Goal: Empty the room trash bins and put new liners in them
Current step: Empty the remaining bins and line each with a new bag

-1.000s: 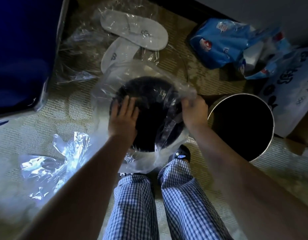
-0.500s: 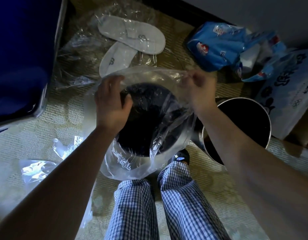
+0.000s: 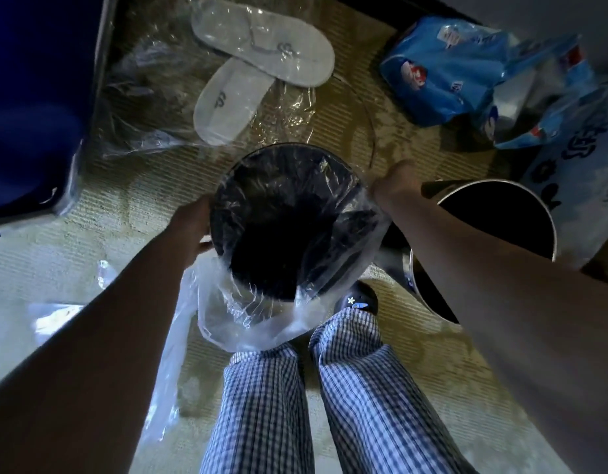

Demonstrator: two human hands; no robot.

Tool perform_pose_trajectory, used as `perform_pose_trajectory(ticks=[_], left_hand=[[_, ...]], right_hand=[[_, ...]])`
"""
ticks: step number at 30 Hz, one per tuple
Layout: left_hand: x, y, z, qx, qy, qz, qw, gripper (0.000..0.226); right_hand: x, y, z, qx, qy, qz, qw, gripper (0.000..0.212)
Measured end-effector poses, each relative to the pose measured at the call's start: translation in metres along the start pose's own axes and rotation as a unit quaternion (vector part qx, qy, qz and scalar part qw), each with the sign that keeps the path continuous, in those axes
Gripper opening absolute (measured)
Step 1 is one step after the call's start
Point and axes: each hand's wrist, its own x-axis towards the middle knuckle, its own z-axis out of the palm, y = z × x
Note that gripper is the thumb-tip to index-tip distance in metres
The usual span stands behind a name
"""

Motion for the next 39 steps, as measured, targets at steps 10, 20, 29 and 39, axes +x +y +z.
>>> perform_pose_trajectory(ticks=[10,20,29,39], left_hand=[[-0.063,-0.065,0.012,0.009,0.184,0.039,0.982,0.028],[-0.075,-0.099,-0.008,0.005,0.109,-0.023,0.994,0.007],[-0.05,-0.088,-0.018,-0.224,0.032,-0.163,0.96,0.028],[-0.052,-0.077,-0.001,-0.284,0.026,-0.049,0.957,0.019]], right_hand=[[-0.1,0.042,0.011,0.074,0.127,-0.154,0.977,0.046],[-0.124,0.073,0.032,0.28,-0.002,0.17,0.945,0.002],[-0.101,0.082,0.044,0.515,-0.069,0.326,0.79,0.016],[-0.093,0.07,0.054,0.367,-0.02,0.198,0.908,0.024]])
